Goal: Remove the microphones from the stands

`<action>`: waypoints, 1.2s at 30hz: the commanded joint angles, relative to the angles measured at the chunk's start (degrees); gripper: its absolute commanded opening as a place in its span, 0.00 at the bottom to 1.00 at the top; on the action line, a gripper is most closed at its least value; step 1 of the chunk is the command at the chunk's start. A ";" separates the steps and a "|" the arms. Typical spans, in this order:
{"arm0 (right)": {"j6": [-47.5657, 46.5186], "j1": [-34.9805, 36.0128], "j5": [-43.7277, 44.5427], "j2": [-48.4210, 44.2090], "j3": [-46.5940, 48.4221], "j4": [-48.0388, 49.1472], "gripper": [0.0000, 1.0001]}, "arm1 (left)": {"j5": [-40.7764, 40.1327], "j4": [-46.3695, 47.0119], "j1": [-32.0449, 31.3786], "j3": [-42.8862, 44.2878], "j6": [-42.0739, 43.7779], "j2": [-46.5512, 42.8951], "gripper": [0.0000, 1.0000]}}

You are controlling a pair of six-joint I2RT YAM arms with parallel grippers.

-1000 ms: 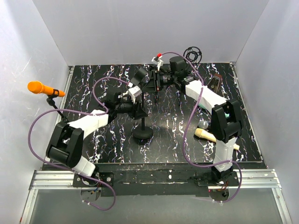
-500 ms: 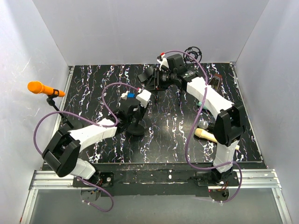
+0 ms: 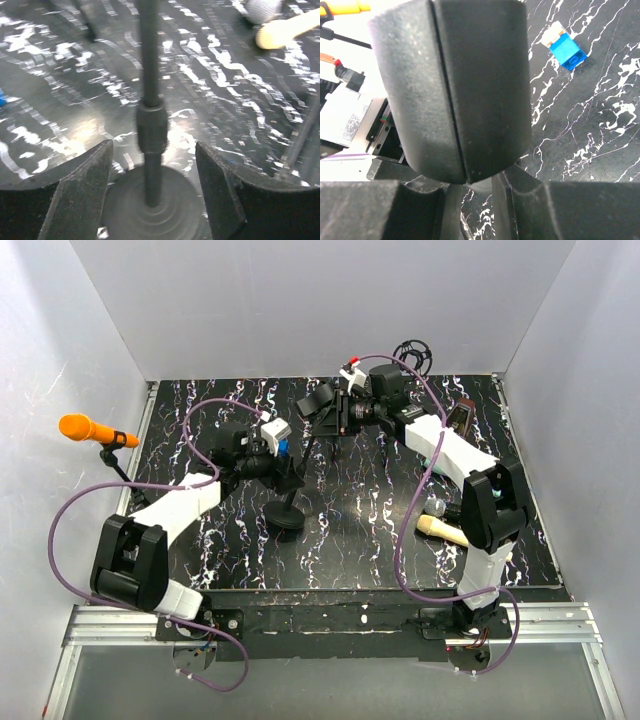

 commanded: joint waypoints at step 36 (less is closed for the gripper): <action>5.27 -1.11 8.99 -8.10 -5.75 -3.53 0.01 | -15.49 -3.34 -14.92 7.29 -2.61 -1.40 0.69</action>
